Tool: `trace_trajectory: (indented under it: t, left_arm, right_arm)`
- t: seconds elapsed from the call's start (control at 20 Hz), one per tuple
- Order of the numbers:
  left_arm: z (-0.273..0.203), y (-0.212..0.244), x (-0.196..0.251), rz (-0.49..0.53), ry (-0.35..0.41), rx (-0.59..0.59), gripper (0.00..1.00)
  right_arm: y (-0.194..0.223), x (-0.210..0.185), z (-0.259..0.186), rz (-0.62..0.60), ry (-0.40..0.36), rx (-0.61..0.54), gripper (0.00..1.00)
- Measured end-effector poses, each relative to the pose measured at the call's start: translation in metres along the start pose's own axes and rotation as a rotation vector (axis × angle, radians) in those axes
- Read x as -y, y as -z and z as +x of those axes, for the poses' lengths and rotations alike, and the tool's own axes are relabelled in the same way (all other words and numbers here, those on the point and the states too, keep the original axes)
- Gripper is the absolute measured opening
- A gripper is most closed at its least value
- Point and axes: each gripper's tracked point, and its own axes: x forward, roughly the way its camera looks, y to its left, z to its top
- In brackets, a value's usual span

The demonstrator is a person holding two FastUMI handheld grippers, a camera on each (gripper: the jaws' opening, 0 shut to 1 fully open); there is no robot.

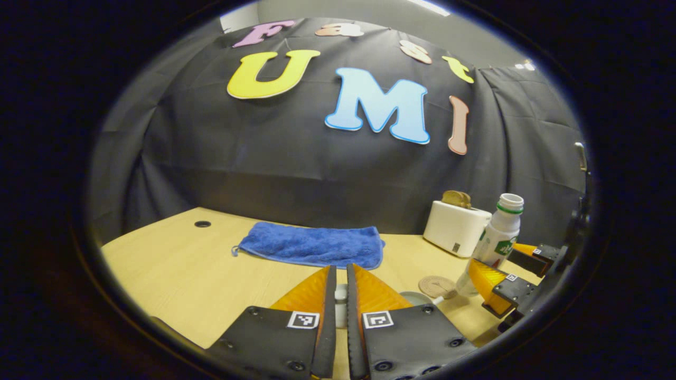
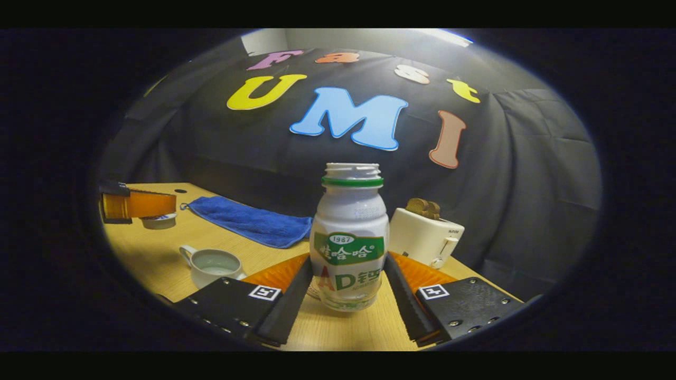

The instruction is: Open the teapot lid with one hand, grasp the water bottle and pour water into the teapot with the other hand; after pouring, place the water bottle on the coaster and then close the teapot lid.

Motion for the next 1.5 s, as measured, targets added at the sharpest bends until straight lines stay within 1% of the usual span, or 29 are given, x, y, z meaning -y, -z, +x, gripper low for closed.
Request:
trace_trajectory:
  t: [0.2, 0.25, 0.4, 0.45, 0.5, 0.55, 0.6, 0.85, 1.1, 1.15, 1.2, 1.35, 1.4, 1.5]
  left_arm:
    - [0.004, 0.000, 0.034, 0.025, 0.091, 0.023, 0.20]
    - [0.007, 0.001, 0.041, 0.029, 0.105, 0.024, 0.16]
    - [0.012, 0.009, 0.059, 0.042, 0.135, 0.015, 0.16]
    - [0.014, 0.012, 0.064, 0.046, 0.141, 0.010, 0.16]
    - [0.017, 0.014, 0.069, 0.053, 0.147, 0.003, 0.20]
    - [0.019, 0.016, 0.073, 0.067, 0.149, -0.001, 0.16]
    - [0.021, 0.018, 0.076, 0.082, 0.147, -0.003, 0.16]
    - [0.029, 0.026, 0.090, 0.138, 0.146, -0.016, 0.16]
    - [0.034, 0.036, 0.090, 0.194, 0.114, -0.033, 0.16]
    - [0.034, 0.037, 0.091, 0.202, 0.111, -0.038, 0.19]
    - [0.035, 0.039, 0.090, 0.208, 0.106, -0.040, 0.16]
    - [0.036, 0.044, 0.090, 0.217, 0.096, -0.053, 0.16]
    - [0.035, 0.043, 0.091, 0.218, 0.098, -0.051, 0.18]
    - [0.035, 0.043, 0.091, 0.224, 0.093, -0.045, 0.28]
  right_arm:
    - [0.000, -0.001, -0.002, 0.034, -0.001, -0.020, 0.80]
    - [-0.001, -0.001, -0.003, 0.042, 0.000, -0.020, 0.80]
    - [-0.005, 0.000, -0.005, 0.063, 0.006, -0.002, 0.80]
    - [-0.007, 0.000, -0.006, 0.068, 0.009, 0.004, 0.80]
    - [-0.008, 0.001, -0.007, 0.075, 0.011, 0.009, 0.80]
    - [-0.010, 0.002, -0.008, 0.084, 0.010, 0.010, 0.80]
    - [-0.010, 0.006, -0.007, 0.094, 0.009, 0.012, 0.80]
    - [-0.014, 0.013, -0.011, 0.134, 0.012, 0.016, 0.80]
    - [-0.015, 0.016, -0.011, 0.162, 0.006, 0.012, 0.79]
    - [-0.017, 0.016, -0.012, 0.163, 0.006, 0.014, 0.79]
    - [-0.016, 0.017, -0.012, 0.163, 0.007, 0.016, 0.79]
    - [-0.018, 0.017, -0.015, 0.163, 0.004, 0.016, 0.79]
    - [-0.017, 0.017, -0.014, 0.163, 0.001, 0.015, 0.80]
    - [-0.017, 0.016, -0.015, 0.163, -0.001, 0.014, 0.80]
